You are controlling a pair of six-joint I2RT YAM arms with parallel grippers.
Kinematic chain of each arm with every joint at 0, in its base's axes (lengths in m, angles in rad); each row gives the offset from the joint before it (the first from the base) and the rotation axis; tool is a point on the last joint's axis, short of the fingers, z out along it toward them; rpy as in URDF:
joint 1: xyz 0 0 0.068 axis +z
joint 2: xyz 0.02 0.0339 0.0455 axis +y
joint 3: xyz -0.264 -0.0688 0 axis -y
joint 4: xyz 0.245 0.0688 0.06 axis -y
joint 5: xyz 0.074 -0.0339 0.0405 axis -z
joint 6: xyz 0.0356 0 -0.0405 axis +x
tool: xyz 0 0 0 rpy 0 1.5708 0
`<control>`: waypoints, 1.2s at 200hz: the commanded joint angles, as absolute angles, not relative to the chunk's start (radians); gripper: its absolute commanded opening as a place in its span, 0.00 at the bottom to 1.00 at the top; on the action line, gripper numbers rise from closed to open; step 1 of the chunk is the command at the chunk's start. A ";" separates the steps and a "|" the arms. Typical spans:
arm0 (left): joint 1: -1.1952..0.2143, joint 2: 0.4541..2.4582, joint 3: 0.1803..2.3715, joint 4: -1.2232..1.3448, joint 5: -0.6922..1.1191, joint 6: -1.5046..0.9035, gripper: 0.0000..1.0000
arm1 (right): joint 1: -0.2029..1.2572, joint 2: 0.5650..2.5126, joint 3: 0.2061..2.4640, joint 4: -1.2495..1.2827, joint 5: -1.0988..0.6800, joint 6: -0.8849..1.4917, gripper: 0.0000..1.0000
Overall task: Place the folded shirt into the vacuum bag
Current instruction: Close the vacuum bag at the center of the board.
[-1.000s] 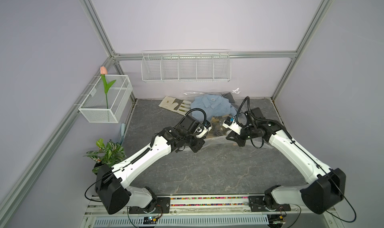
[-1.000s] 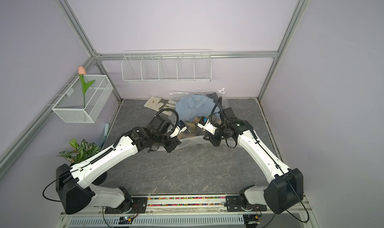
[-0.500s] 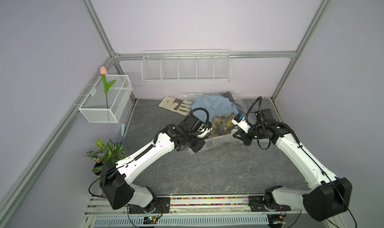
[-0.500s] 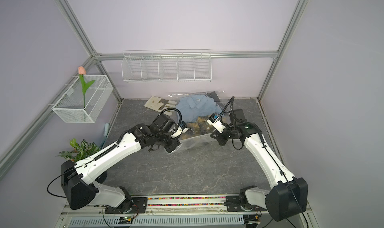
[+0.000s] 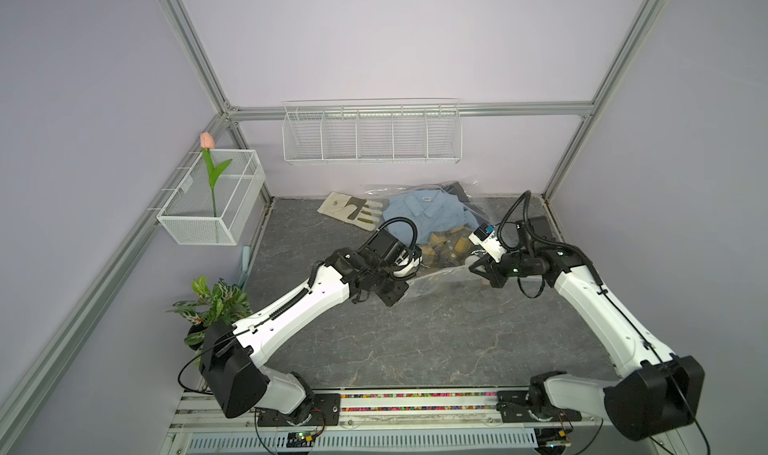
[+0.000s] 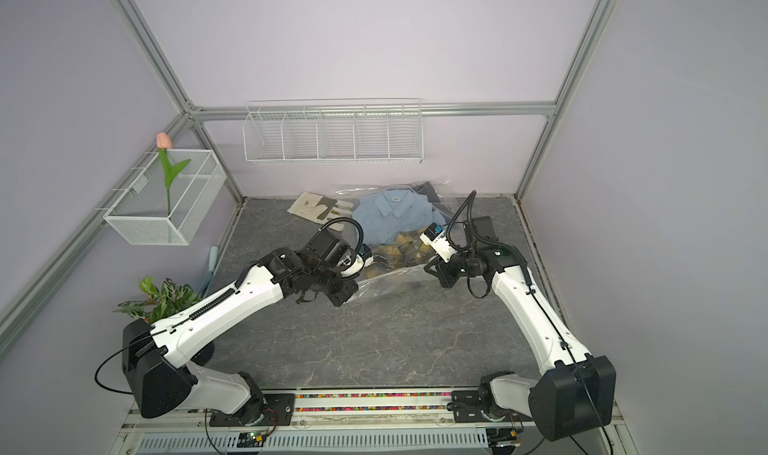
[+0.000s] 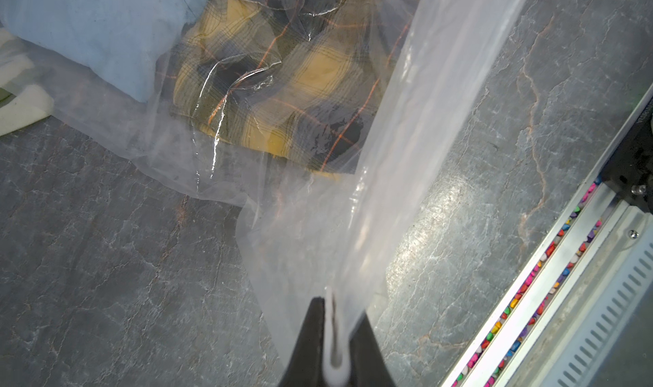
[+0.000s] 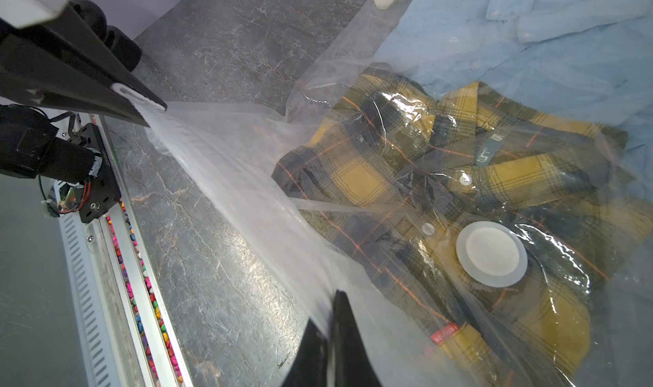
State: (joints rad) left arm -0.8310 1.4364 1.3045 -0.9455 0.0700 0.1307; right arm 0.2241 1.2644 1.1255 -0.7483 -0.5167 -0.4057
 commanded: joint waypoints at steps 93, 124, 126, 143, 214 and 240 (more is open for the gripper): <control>-0.799 1.282 1.226 -0.827 0.280 -0.073 0.42 | 0.180 1.203 0.859 -0.411 -0.346 0.212 0.51; -0.799 1.299 1.148 -0.642 0.185 -0.115 0.42 | 0.258 1.294 0.747 -0.259 -0.150 0.277 0.52; -0.799 1.300 1.148 -0.637 0.177 -0.117 0.43 | 0.262 1.302 0.744 -0.249 -0.143 0.277 0.52; -0.799 1.294 1.120 -0.587 0.099 -0.133 0.42 | 0.280 1.354 0.705 -0.137 -0.092 0.287 0.53; -0.793 1.116 0.824 -0.258 -0.375 -0.138 0.46 | 0.304 1.435 0.715 0.122 -0.099 0.191 0.74; -0.760 1.077 0.797 -0.235 -0.535 -0.091 0.50 | 0.261 1.377 0.700 0.126 -0.089 0.167 0.82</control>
